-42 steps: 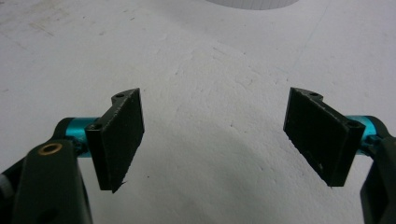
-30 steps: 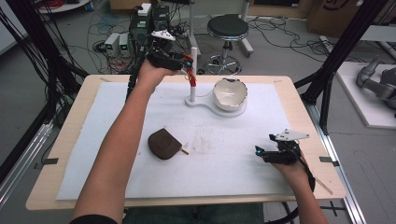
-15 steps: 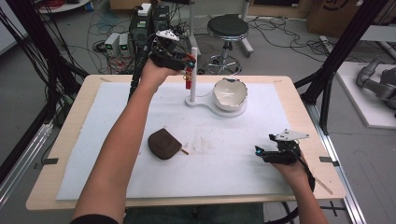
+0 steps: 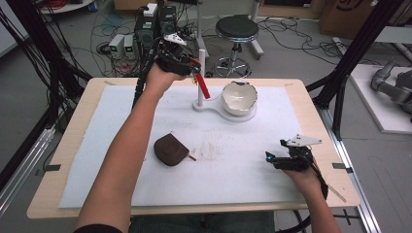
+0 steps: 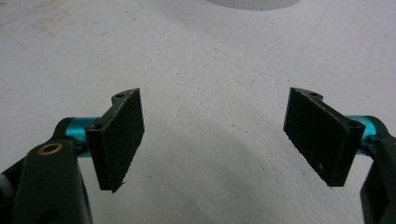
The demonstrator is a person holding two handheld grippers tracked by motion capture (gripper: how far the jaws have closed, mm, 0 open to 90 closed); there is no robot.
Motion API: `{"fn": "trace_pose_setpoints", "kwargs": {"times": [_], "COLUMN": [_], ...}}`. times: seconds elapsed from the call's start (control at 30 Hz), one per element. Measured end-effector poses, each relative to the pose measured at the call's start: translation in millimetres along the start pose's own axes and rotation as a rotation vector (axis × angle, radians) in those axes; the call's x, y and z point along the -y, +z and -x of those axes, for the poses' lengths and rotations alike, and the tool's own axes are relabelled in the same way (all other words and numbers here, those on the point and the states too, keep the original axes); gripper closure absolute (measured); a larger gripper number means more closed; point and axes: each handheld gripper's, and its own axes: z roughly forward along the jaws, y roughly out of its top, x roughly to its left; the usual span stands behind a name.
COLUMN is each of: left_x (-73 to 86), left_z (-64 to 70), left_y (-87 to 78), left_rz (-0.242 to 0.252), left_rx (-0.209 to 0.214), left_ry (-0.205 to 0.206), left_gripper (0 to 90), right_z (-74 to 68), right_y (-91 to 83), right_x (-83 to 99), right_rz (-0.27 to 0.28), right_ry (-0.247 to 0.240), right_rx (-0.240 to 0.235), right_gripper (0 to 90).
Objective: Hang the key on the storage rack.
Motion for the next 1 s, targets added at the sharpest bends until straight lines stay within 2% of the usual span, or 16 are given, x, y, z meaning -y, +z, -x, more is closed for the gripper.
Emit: {"fn": "trace_pose_setpoints", "kwargs": {"times": [0.1, 0.23, 0.4, 0.63, 0.73, 0.77, 0.83, 0.87, 1.0], "left_x": [-0.2, -3.3, -5.3, -4.0, -3.0, -2.6, -2.8, -2.6, 0.8], "left_z": [0.9, 5.8, 10.8, 8.5, 5.5, 4.3, 3.2, 2.1, -2.5], "left_y": [1.2, 2.0, 5.5, 5.6, 3.5, 3.0, 0.3, -2.2, -18.6], "left_rz": [-0.004, 0.016, 0.004, 0.006, 0.014, 0.023, 0.020, 0.023, 0.058], "left_rx": [0.010, 0.027, 0.034, 0.026, 0.039, 0.047, 0.024, 0.026, 0.021], "left_ry": [0.006, 0.014, 0.029, 0.008, -0.008, -0.020, -0.045, -0.057, -0.077], "left_gripper": [48.8, 48.8, 48.8, 48.7, 47.9, 46.3, 31.1, 26.5, 24.8], "right_z": [0.1, 0.0, -0.1, 0.0, 0.5, 0.4, 0.0, -0.2, -0.6], "right_y": [0.1, 0.5, 0.3, -0.8, -0.5, -0.3, 0.1, 0.1, 0.3], "right_x": [0.1, 0.1, -0.3, -0.1, 0.0, -0.1, -0.3, -0.4, -0.8], "right_rz": [-0.001, 0.000, 0.001, 0.003, 0.001, 0.000, 0.001, 0.000, 0.002], "right_ry": [0.001, 0.006, 0.000, 0.002, -0.002, -0.002, -0.004, -0.005, -0.006], "right_rx": [0.000, -0.001, -0.001, 0.001, 0.000, -0.002, -0.003, -0.003, -0.003], "right_gripper": [20.4, 20.4, 20.4, 20.4, 20.4, 20.4, 20.4, 20.4, 20.4]}}
